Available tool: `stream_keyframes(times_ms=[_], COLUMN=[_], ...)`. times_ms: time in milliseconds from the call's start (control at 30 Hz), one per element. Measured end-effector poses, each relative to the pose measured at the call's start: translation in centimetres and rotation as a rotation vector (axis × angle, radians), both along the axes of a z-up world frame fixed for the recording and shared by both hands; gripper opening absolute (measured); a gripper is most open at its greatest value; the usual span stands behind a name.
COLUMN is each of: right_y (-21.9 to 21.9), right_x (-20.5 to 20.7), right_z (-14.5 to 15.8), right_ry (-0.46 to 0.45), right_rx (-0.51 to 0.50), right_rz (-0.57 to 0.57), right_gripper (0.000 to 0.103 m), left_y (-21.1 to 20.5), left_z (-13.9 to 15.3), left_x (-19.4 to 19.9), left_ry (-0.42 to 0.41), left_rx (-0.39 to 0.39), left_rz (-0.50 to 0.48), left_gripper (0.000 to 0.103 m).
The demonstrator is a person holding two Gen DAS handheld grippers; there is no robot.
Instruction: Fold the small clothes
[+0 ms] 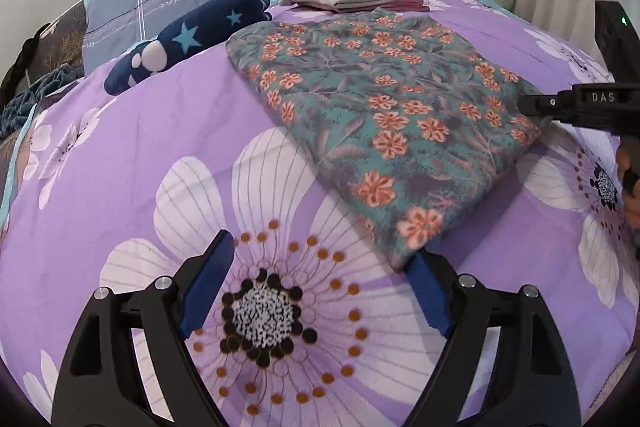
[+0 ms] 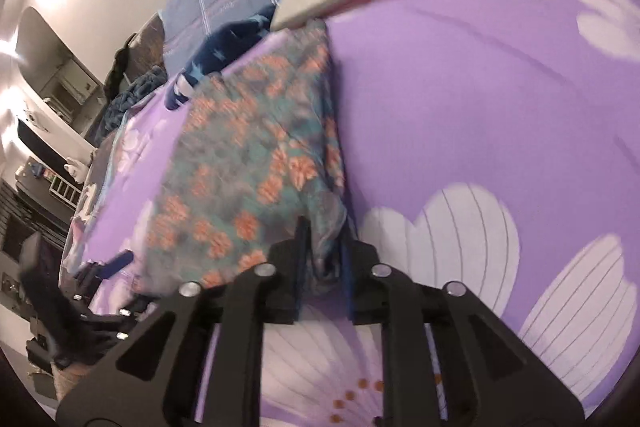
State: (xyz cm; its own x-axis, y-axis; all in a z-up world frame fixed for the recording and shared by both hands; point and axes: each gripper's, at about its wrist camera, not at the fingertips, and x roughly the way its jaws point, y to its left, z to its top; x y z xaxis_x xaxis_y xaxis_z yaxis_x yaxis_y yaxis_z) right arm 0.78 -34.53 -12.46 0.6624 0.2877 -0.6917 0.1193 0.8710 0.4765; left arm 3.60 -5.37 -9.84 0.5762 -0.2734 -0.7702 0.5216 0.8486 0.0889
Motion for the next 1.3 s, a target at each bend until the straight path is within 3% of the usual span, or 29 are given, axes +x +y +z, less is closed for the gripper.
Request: stream_keyframes(times_ms=[100,200,267,300,400,500,567,667,700,733,767,800,933,1067,1133,1300], right_y=[-0.2,-0.1,0.5,1.0,2.4,2.9,2.8,2.5,2.5,2.4,2.4,2.4,2.4,2.8,3.1,3.7], right_x=[-0.6,-1.3,-1.8,-2.0,-1.7,-0.5,-0.2,-0.4,-0.6,-0.7,-0.9,-1.0,-1.2,-1.0,-0.4,2.1], right_z=[0.6,2.5,3.8,4.2,3.9,2.1,0.8,-0.2,-0.1,-0.1,-0.2,-0.2,0.0,2.0,3.0,4.0], right_ry=[-0.036,-0.109,-0.169,-0.195,-0.195,-0.124,-0.077,-0.053,-0.052,-0.051,-0.049,-0.048,-0.053,-0.102,-0.131,-0.142], right_rx=[0.001,-0.049,-0.064,-0.069,-0.129,-0.158,-0.149,-0.161,-0.166,-0.173,-0.179,-0.183,-0.188,-0.213,-0.222,-0.231], right_rz=[-0.010,-0.029,0.001,0.029,0.084,0.072,0.054,0.038,0.039,0.041,0.044,0.045,0.054,0.073,0.088,0.115], right_gripper=[0.024,0.024,0.023,0.020,0.019,0.019,0.013,0.011,0.011,0.011,0.011,0.012,0.013,0.016,0.019,0.021], left_y=[0.1,0.3,0.5,0.8,1.8,1.5,0.6,-0.9,-1.5,-2.1,-2.3,-2.0,-0.9,-0.9,-1.4,-3.7], left_z=[0.1,0.4,0.9,1.3,3.4,4.4,4.4,2.6,1.5,-0.2,-1.1,-1.1,-0.1,2.0,3.0,3.5], left_x=[-0.1,-0.7,-1.4,-1.7,-2.3,-2.2,-1.6,-0.3,0.2,0.8,1.0,1.0,1.4,0.7,0.9,2.2], left_ry=[-0.003,0.005,0.030,0.046,0.092,0.058,0.033,0.074,0.084,0.090,0.071,0.057,0.102,0.023,-0.010,-0.022], left_rx=[0.008,0.014,-0.012,-0.040,-0.164,-0.190,-0.188,-0.182,-0.139,-0.050,-0.012,-0.024,-0.074,-0.072,-0.088,-0.087], left_rz=[0.001,-0.008,-0.037,-0.056,-0.100,-0.116,-0.116,-0.108,-0.083,-0.037,-0.002,0.016,0.033,0.016,-0.004,-0.024], left_gripper=[0.083,0.083,0.073,0.060,0.035,0.028,0.028,0.028,0.036,0.056,0.063,0.068,0.067,0.063,0.056,0.046])
